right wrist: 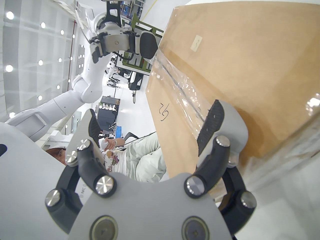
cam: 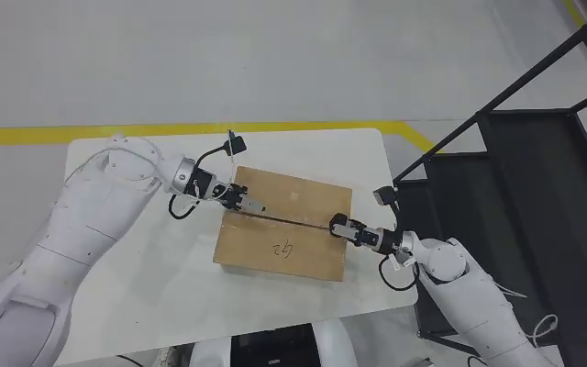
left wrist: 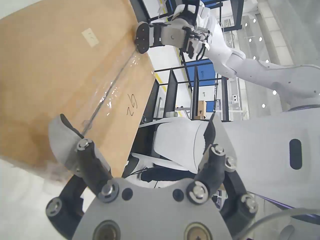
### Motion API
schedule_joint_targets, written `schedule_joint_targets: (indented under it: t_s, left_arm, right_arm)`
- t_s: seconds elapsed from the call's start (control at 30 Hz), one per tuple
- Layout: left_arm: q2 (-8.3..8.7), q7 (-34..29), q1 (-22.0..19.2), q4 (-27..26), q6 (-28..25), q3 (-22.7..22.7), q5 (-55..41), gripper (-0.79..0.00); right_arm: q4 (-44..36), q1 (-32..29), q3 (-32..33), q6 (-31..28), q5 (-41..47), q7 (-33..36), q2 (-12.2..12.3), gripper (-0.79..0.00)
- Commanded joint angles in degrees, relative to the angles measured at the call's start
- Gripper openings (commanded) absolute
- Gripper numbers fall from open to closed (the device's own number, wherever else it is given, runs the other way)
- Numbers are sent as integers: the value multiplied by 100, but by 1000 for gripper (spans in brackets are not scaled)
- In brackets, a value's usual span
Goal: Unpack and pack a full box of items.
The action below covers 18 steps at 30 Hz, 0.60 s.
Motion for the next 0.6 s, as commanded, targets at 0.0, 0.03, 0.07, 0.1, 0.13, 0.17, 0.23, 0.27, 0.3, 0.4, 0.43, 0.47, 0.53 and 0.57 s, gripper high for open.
schedule_joint_targets:
  t_s: [0.0, 0.03, 0.07, 0.1, 0.13, 0.17, 0.23, 0.27, 0.3, 0.4, 0.43, 0.47, 0.53, 0.57]
  left_arm:
    - [36, -29, 23, 51, 9, -89, 32, 0]
    - [58, -34, 46, 73, 22, -142, 41, 0]
    - [80, -43, 72, 83, 33, -192, 55, 0]
    - [102, -40, 100, 87, 38, -245, 72, 0]
    - [125, -45, 132, 86, 48, -292, 94, 0]
    - [147, -49, 167, 82, 54, -340, 108, 0]
    - [192, -19, 241, 89, 68, -444, 139, 0]
    - [214, -5, 286, 94, 78, -492, 149, 0]
    - [234, 3, 329, 96, 84, -540, 148, 0]
    - [288, 15, 445, 81, 99, -652, 199, 0]
    - [303, 31, 486, 68, 104, -686, 209, 0]
    - [318, 35, 527, 52, 110, -718, 210, 0]
    - [351, 105, 602, 30, 120, -794, 270, 0]
    - [366, 116, 646, 12, 123, -832, 256, 0]
  right_arm:
    - [-31, -143, 132, -41, 125, 48, 24, 0]
    - [-33, -218, 206, -54, 156, 70, 38, 0]
    - [-34, -292, 272, -67, 198, 81, 49, 0]
    - [-25, -360, 331, -76, 232, 91, 59, 0]
    - [-12, -415, 385, -82, 241, 97, 68, 0]
    - [-7, -461, 426, -82, 255, 95, 75, 0]
    - [-13, -534, 479, -83, 315, 81, 82, 0]
    - [-12, -558, 498, -85, 337, 76, 84, 0]
    - [-9, -575, 512, -89, 357, 70, 85, 0]
    - [16, -592, 500, -91, 416, 80, 82, 0]
    - [32, -582, 486, -92, 430, 85, 80, 0]
    - [53, -568, 466, -92, 433, 96, 77, 0]
    - [98, -533, 439, -94, 439, 101, 72, 0]
    - [121, -518, 429, -98, 442, 105, 70, 0]
